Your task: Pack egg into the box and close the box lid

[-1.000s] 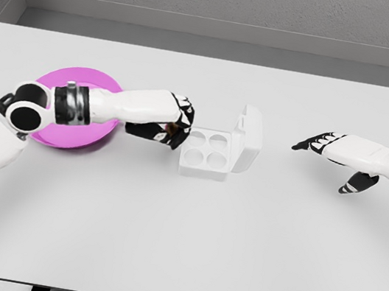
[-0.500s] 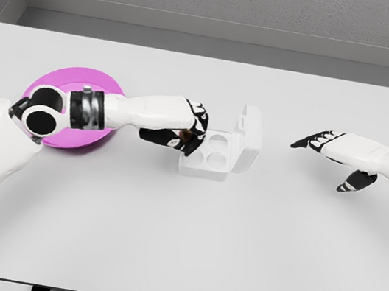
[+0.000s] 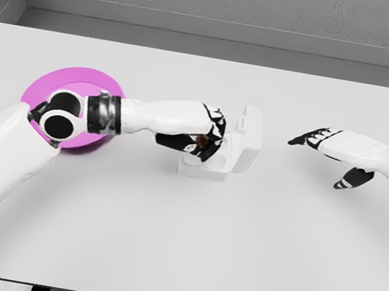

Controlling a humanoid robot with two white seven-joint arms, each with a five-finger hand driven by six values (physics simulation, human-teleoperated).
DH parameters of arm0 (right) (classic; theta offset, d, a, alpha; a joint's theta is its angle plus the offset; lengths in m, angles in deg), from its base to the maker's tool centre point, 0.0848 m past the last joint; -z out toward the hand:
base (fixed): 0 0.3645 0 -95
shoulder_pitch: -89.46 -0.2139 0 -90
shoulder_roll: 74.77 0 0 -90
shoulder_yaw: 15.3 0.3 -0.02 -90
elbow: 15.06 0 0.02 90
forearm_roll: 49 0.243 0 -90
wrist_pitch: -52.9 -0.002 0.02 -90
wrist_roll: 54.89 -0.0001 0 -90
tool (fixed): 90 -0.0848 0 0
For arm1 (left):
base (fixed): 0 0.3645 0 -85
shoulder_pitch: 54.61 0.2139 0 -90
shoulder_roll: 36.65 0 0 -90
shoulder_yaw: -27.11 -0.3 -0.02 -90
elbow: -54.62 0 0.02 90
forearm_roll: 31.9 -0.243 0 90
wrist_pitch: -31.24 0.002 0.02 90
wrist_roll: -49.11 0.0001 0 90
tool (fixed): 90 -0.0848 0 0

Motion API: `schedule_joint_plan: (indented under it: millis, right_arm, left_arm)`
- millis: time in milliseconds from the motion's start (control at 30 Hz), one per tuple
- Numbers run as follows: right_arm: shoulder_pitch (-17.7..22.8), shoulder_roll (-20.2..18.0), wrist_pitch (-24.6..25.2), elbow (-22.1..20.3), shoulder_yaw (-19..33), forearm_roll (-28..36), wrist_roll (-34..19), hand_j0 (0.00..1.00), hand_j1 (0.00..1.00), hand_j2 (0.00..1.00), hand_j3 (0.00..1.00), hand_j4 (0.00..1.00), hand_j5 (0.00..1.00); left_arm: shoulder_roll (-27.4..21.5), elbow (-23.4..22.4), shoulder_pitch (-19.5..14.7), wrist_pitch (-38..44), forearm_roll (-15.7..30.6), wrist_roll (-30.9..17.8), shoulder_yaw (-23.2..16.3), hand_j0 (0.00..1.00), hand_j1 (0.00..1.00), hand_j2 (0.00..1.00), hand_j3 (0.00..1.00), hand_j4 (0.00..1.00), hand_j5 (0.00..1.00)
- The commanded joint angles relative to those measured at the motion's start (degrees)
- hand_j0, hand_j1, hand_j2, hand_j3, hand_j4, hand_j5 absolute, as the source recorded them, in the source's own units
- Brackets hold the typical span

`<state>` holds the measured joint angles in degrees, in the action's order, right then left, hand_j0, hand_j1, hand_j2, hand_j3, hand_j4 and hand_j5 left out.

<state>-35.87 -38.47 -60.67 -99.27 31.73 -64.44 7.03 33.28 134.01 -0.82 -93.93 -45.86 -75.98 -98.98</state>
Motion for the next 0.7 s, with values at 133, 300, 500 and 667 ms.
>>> schedule_joint_plan:
  millis: [133, 300, 500, 667]
  right_arm:
    - [0.0, 0.61, 0.11, 0.2, -0.27, 0.24, 0.05, 1.0, 1.0, 1.0, 1.0, 1.0, 1.0]
    - [0.09, 0.88, 0.11, 0.28, -0.27, 0.24, 0.05, 1.0, 1.0, 1.0, 1.0, 1.0, 1.0]
    - [0.09, 0.97, 0.11, 0.2, -0.27, 0.24, 0.05, 1.0, 1.0, 1.0, 1.0, 1.0, 1.0]
    - [0.0, 0.97, 0.11, 0.2, -0.27, 0.24, 0.05, 1.0, 1.0, 1.0, 1.0, 1.0, 1.0]
  left_arm:
    - [0.38, -0.64, -0.09, 0.18, 1.74, 0.09, -0.56, 0.15, 0.15, 0.15, 0.15, 0.15, 0.15]
    - [0.21, -1.52, -0.09, 0.18, 4.56, 0.09, -0.47, 0.14, 0.14, 0.14, 0.14, 0.14, 0.14]
    - [-0.32, -2.04, 0.09, 0.18, 6.84, 0.09, -0.3, 0.14, 0.14, 0.14, 0.14, 0.14, 0.14]
    - [-0.14, -3.54, 0.0, 0.18, 9.92, 0.09, -0.38, 0.14, 0.14, 0.14, 0.14, 0.14, 0.14]
